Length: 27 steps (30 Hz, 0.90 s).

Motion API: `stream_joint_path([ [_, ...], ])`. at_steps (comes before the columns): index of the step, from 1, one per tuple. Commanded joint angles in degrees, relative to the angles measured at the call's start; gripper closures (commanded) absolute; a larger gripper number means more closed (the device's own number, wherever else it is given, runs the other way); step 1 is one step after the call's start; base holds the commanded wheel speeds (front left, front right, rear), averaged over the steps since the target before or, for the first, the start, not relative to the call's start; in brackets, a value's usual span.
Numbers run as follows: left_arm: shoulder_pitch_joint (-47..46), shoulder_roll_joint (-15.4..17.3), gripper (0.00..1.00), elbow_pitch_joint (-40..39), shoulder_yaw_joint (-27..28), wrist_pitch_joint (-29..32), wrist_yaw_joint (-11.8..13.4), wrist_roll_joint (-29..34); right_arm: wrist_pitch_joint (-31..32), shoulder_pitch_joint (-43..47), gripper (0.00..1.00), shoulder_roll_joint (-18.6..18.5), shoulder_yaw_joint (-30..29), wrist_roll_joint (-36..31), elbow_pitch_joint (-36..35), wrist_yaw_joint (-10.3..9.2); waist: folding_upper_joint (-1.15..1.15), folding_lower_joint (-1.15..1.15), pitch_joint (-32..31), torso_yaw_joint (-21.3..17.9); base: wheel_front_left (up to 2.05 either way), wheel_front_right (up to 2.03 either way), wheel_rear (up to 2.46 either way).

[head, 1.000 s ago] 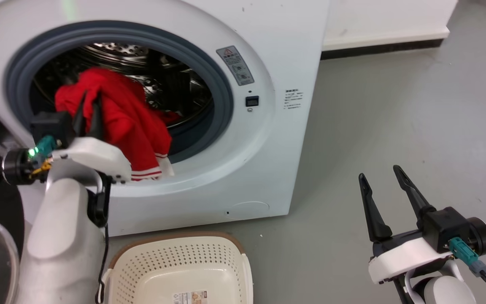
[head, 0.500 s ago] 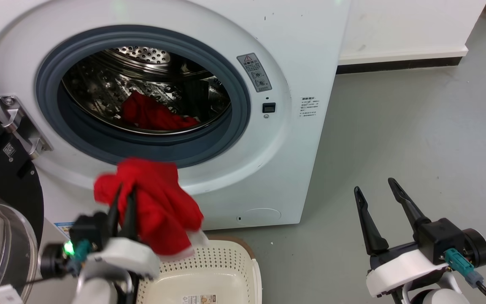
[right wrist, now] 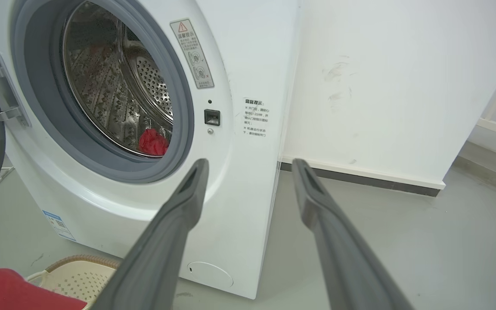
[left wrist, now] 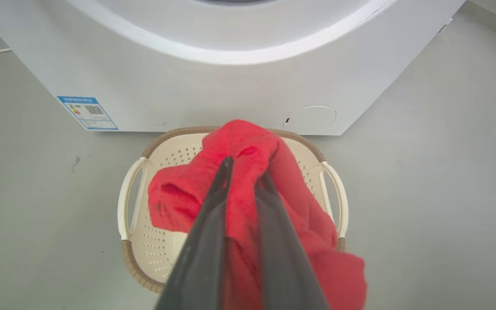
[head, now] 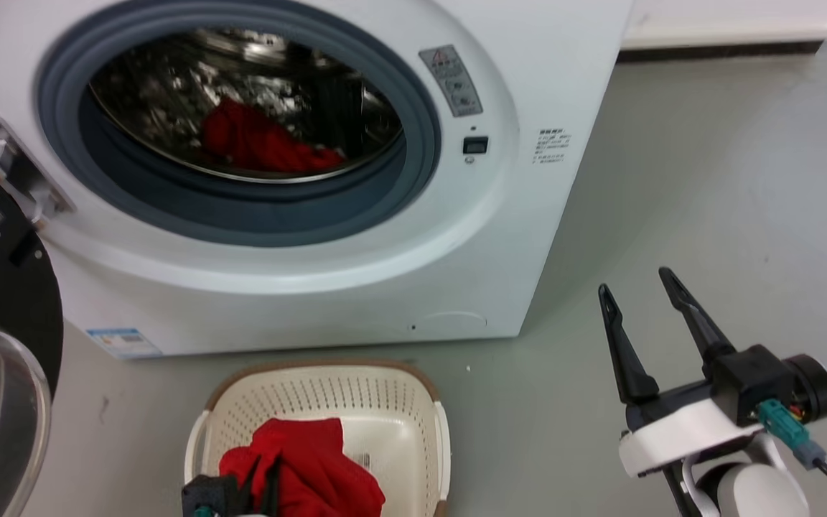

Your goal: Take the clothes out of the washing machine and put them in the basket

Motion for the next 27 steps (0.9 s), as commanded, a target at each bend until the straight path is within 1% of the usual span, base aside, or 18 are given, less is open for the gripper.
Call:
stream_joint_path([
  [1,-2.73,-0.42,1.0,1.83,-0.23,-0.93,0.5,-0.03,-0.27,-1.74,0.0,0.07,0.32,-0.37,-0.49,-0.06,0.0,0.0,3.9,0.01,0.0,0.0,0.0],
  [5,-7.36,-0.43,1.0,7.42,0.31,-2.39,0.68,-0.39,-0.4,-4.24,0.0,0.07,0.79,-0.75,-0.97,-0.06,0.0,0.0,9.12,-0.47,0.0,0.0,0.0],
  [12,-15.86,1.15,1.0,17.7,0.98,-3.59,1.15,0.78,-1.21,-8.84,0.0,0.07,2.81,-0.45,-1.0,-0.06,0.0,0.0,18.42,-2.78,0.0,0.0,0.0],
  [18,-22.83,2.39,1.0,23.79,2.25,-3.74,1.7,1.41,-2.32,-13.15,0.0,0.09,3.84,-0.29,-0.88,-0.06,0.0,0.0,26.87,-4.68,0.0,0.0,0.0],
  [19,-22.83,2.39,1.0,23.79,2.25,-3.74,1.7,1.41,-2.32,-13.15,0.0,0.09,3.84,-0.29,-0.88,-0.06,0.0,0.0,26.87,-4.68,0.0,0.0,0.0],
  [22,-25.94,3.09,1.0,26.52,3.03,-3.76,2.09,1.51,-3.02,-14.61,0.0,0.09,4.02,-0.5,-0.75,-0.06,0.0,0.0,30.33,-5.56,0.0,0.0,0.0],
  [25,-27.52,3.59,1.0,29.53,4.34,-3.7,2.38,0.78,-3.7,-15.71,0.0,0.08,4.01,-0.51,-0.32,-0.06,0.0,0.0,32.74,-6.46,0.0,0.0,0.0],
  [26,-28.48,3.88,1.0,31.64,4.61,-3.65,2.56,0.92,-4.19,-16.03,0.0,0.09,4.05,-0.3,0.18,-0.06,0.0,0.0,33.76,-6.99,0.0,0.0,0.0],
  [27,-28.48,3.88,1.0,31.64,4.61,-3.65,2.56,0.92,-4.19,-16.03,0.0,0.09,4.05,-0.3,0.18,-0.06,0.0,0.0,33.76,-6.99,0.0,0.0,0.0],
])
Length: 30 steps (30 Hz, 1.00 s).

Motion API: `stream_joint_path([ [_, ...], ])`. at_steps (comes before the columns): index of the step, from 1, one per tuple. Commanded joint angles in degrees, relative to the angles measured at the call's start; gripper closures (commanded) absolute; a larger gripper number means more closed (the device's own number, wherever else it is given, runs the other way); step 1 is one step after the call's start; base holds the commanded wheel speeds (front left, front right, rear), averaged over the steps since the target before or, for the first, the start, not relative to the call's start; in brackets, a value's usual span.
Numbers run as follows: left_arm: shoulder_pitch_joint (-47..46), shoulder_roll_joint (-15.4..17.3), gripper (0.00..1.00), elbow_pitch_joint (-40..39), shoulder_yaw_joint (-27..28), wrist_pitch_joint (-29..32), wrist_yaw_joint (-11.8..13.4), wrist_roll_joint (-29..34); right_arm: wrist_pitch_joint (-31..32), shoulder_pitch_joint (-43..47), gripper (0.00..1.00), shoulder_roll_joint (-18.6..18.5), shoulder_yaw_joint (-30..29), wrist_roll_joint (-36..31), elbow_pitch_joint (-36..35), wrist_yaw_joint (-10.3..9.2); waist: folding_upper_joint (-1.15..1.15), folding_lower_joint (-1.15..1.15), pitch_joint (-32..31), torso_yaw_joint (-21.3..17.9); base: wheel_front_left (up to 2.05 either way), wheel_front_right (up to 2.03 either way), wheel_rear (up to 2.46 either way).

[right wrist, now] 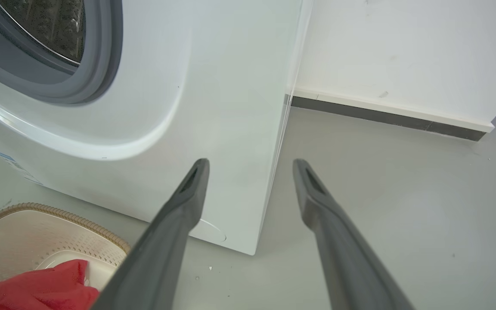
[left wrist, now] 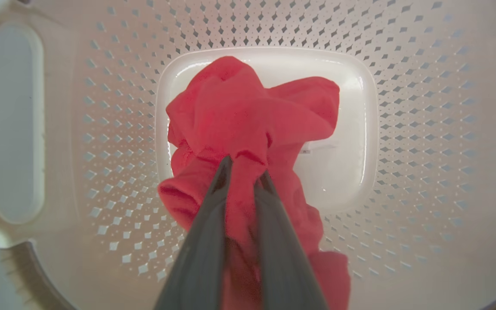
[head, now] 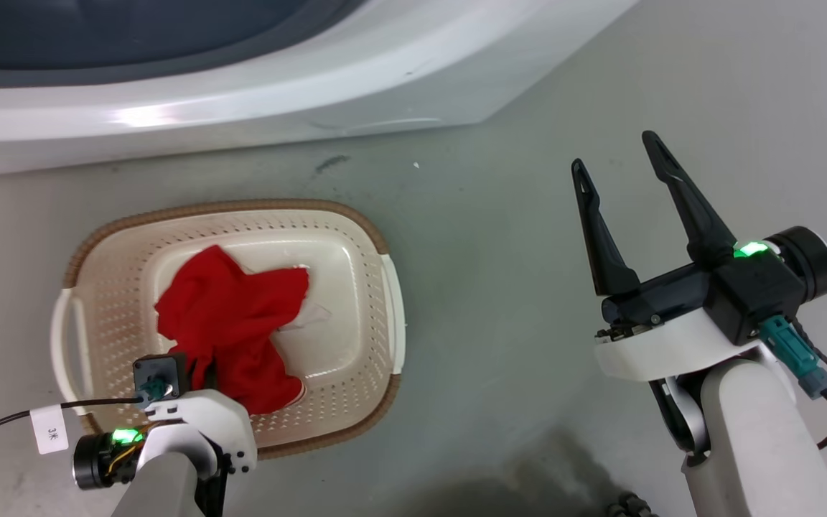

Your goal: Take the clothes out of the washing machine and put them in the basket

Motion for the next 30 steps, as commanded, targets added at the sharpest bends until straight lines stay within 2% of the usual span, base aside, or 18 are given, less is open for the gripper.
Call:
stream_joint_path([
  [1,-0.76,0.19,1.0,1.01,0.18,-0.14,0.3,-0.09,-0.62,-0.88,0.0,0.11,0.24,0.46,0.31,-0.06,0.0,-0.01,2.43,-1.91,0.0,0.0,0.0],
  [7,-2.1,-0.28,1.0,7.67,0.44,-0.15,0.02,-0.53,-1.49,-1.65,0.0,0.1,0.67,1.24,1.47,-0.06,0.0,-0.01,3.14,-2.91,0.0,0.0,0.0],
  [8,-2.42,-0.4,0.98,8.56,0.61,-0.15,-0.03,-0.71,-1.65,-1.69,0.0,0.11,0.66,1.38,1.67,-0.06,0.0,-0.01,3.1,-2.91,0.0,0.0,0.0],
  [9,-2.73,-0.52,0.77,9.54,0.65,-0.15,-0.26,-0.83,-1.72,-1.76,0.0,0.11,0.63,1.47,1.83,-0.06,0.0,-0.01,3.01,-2.87,0.0,0.0,0.0],
  [10,-3.0,-0.62,0.46,10.3,0.73,-0.15,-0.4,-1.04,-1.76,-1.81,0.0,0.1,0.59,1.51,2.04,-0.06,0.0,-0.01,2.85,-2.78,0.0,0.0,0.0],
  [11,-3.26,-0.73,0.05,10.86,0.87,-0.15,-0.44,-1.35,-1.87,-1.81,0.0,0.1,0.52,1.52,2.31,-0.06,0.0,-0.01,2.56,-2.61,0.0,0.0,0.0],
  [12,-3.45,-0.83,0.0,11.26,0.91,-0.15,-0.55,-1.38,-1.92,-1.81,0.0,0.1,0.44,1.42,2.53,-0.06,0.0,-0.01,2.16,-2.42,0.0,0.0,0.0],
  [20,-0.69,-2.33,0.0,11.77,2.09,-0.15,-1.71,-3.09,-2.29,0.47,0.0,0.09,-0.33,0.75,4.51,-0.06,0.0,-0.01,-6.93,-0.21,0.0,0.0,0.0],
  [30,3.74,-3.5,0.0,2.97,3.02,-0.15,-2.27,-2.42,-0.35,6.26,0.0,0.1,-1.29,0.7,4.91,-0.06,0.0,-0.01,-20.78,2.37,0.0,0.0,0.0],
])
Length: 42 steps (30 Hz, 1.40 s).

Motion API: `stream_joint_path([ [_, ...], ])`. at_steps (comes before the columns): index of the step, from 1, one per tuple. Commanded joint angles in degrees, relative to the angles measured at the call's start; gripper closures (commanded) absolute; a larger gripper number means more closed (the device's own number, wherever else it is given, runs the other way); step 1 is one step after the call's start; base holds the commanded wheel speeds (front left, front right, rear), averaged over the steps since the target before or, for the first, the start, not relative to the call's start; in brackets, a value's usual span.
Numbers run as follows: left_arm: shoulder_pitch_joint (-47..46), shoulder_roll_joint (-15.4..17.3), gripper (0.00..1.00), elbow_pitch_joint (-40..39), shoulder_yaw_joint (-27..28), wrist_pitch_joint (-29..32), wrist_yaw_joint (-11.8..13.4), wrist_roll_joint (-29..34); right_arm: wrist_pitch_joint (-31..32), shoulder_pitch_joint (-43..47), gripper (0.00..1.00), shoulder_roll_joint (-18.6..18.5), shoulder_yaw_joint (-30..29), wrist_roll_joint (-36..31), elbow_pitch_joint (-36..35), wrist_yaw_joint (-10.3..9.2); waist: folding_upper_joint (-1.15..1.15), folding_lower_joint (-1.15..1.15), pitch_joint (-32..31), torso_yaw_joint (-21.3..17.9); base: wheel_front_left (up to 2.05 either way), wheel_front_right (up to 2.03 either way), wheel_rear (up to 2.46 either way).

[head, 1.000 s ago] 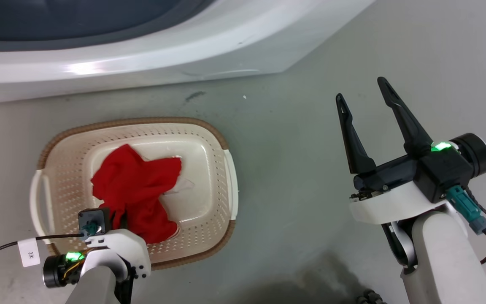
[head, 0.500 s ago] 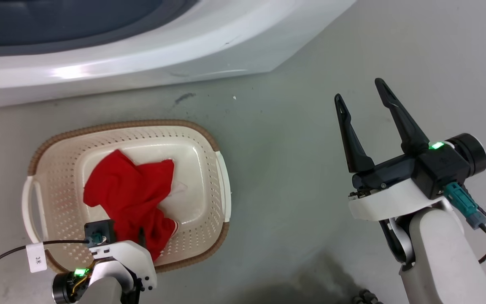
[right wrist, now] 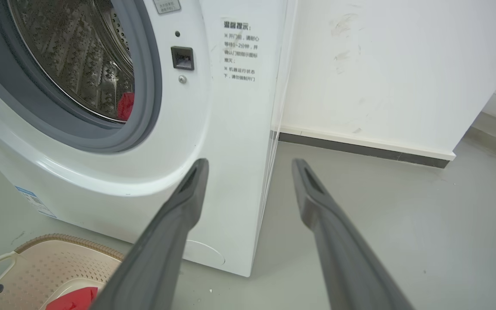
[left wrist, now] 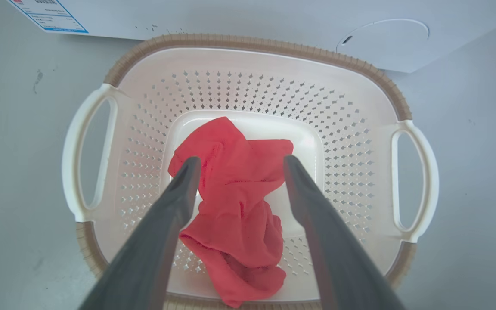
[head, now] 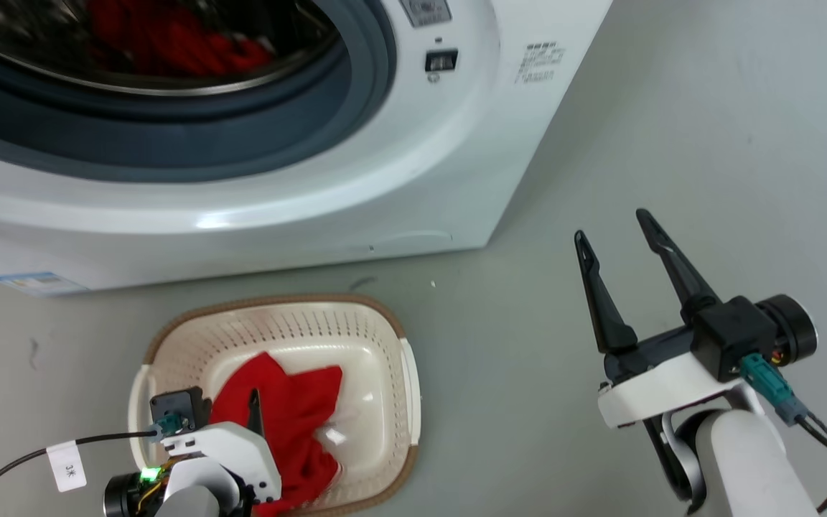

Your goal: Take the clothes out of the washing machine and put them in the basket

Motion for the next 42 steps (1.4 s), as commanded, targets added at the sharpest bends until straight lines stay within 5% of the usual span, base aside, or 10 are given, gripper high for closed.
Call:
stream_joint_path([
  [1,0.78,-0.21,0.0,-1.28,0.09,-0.14,-0.06,0.56,0.37,1.34,0.0,0.07,0.02,0.11,-0.4,-0.06,0.0,0.01,-5.49,1.69,0.0,0.0,0.0],
  [16,-6.13,1.91,0.0,-12.68,0.72,-0.14,1.47,5.33,2.83,5.61,0.0,0.07,2.41,1.17,-2.78,-0.06,0.0,0.01,-12.82,0.62,0.0,0.0,0.0],
  [24,-13.72,4.5,0.0,-11.67,0.8,-0.14,0.96,6.62,3.03,6.1,0.0,0.07,3.66,1.82,-3.16,-0.06,0.0,0.01,-13.53,-0.9,0.0,0.0,0.0],
  [30,-21.14,7.55,0.0,-5.58,0.27,0.28,0.43,7.38,2.48,4.55,0.0,0.07,4.72,2.82,-3.17,-0.06,0.0,0.01,-10.77,-3.81,0.0,0.0,0.0],
  [42,-38.92,16.7,0.0,2.71,-2.53,10.47,-1.7,9.89,-0.96,-0.53,0.0,0.12,7.85,6.52,-1.5,-0.06,0.0,0.01,3.37,-11.02,0.0,0.0,0.0],
])
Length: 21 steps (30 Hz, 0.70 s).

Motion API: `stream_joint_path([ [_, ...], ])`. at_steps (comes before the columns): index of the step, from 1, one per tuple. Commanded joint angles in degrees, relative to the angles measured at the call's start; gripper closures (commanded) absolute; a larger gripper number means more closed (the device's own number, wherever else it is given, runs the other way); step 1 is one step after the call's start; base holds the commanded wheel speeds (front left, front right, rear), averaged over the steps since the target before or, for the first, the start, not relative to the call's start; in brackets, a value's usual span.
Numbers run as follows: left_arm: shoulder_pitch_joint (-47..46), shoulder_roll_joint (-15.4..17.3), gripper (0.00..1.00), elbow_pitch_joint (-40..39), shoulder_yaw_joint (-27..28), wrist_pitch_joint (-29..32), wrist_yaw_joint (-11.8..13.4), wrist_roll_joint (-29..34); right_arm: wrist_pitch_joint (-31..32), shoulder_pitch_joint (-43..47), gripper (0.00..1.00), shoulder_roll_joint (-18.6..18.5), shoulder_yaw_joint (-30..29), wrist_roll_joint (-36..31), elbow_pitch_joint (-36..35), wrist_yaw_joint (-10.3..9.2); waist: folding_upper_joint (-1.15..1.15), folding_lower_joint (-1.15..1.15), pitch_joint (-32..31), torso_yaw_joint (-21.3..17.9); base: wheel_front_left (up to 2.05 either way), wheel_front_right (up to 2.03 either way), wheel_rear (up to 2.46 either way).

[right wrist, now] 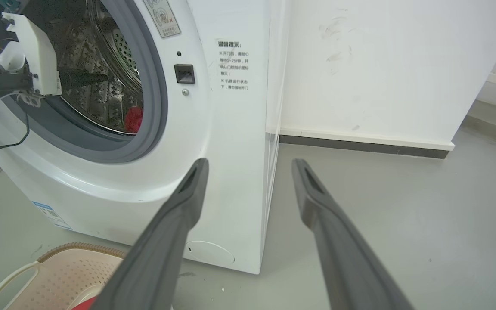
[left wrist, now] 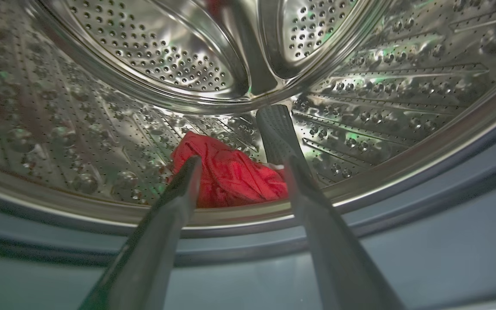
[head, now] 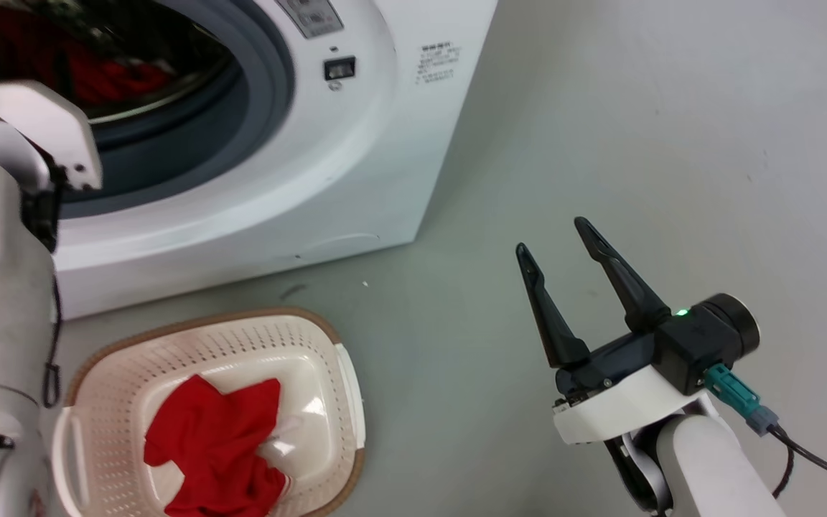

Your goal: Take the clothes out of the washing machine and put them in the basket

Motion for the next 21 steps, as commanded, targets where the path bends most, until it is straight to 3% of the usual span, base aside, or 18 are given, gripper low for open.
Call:
stream_joint_path([
  [1,-2.65,1.4,0.0,0.91,-0.53,1.75,-0.35,0.49,-0.74,-1.78,0.0,0.18,0.89,1.03,0.57,-0.06,0.0,-0.01,5.76,-3.7,0.0,0.0,0.0],
  [13,-15.66,9.06,0.0,4.16,-1.73,12.46,-0.66,1.54,-2.02,-6.86,0.0,0.19,5.36,5.17,1.52,-0.06,0.0,-0.01,15.44,-8.87,0.0,0.0,0.0],
  [21,-24.07,14.61,0.0,3.3,-3.48,23.35,-1.61,3.04,-1.95,-7.43,0.0,0.2,7.82,7.38,-0.08,-0.06,0.0,-0.01,21.25,-12.58,0.0,0.0,0.0],
])
